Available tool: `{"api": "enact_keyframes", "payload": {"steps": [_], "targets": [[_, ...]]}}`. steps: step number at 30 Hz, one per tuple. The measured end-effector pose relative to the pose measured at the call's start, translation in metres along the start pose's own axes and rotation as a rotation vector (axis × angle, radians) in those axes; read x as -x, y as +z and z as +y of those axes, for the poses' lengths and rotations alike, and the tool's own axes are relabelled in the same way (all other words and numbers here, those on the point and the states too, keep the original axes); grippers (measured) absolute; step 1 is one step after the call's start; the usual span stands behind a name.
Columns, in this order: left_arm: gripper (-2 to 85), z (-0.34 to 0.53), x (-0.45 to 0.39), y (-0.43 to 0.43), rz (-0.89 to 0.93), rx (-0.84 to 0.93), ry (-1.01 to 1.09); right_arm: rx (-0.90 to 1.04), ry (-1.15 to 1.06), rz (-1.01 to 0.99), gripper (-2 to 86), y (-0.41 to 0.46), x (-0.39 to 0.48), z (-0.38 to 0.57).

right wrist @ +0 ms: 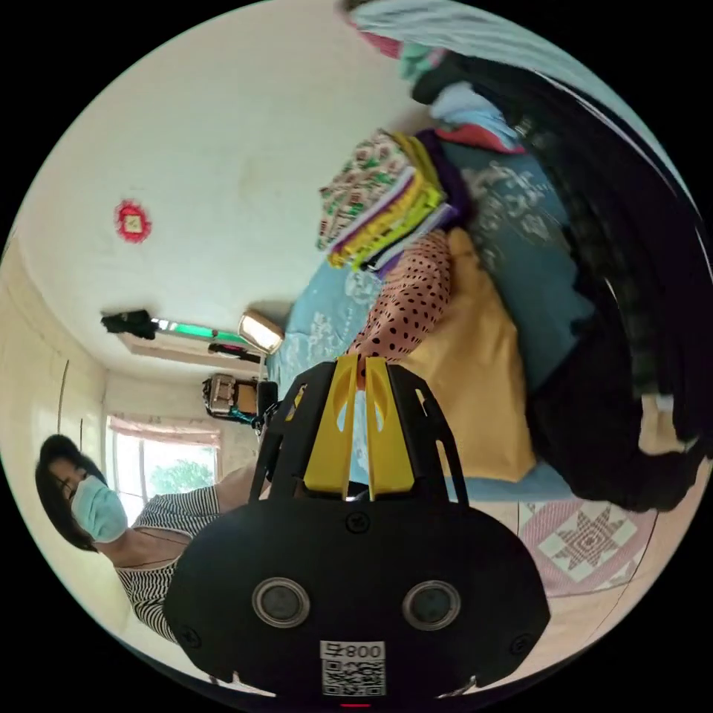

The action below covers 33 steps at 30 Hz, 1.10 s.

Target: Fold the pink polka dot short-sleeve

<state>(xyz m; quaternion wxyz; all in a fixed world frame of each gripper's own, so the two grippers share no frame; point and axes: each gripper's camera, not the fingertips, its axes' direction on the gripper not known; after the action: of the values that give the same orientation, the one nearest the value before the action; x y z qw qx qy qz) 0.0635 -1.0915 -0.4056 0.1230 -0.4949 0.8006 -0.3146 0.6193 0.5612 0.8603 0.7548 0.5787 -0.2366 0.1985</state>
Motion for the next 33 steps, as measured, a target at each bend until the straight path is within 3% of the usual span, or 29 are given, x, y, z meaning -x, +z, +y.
{"api": "enact_keyframes", "payload": {"steps": [5,17,33], "targets": [[2.4,-0.001,0.018,0.088,-0.055,0.135,-0.027,0.049,0.024,0.073,1.4,-0.014,-0.048,0.019],[2.5,-0.029,0.033,0.215,-0.183,0.260,-0.092,0.098,0.088,0.215,1.5,-0.024,-0.112,0.014],[1.2,-0.034,0.030,0.239,-0.111,0.263,-0.114,0.021,0.084,0.242,1.2,-0.050,-0.102,0.014]]}}
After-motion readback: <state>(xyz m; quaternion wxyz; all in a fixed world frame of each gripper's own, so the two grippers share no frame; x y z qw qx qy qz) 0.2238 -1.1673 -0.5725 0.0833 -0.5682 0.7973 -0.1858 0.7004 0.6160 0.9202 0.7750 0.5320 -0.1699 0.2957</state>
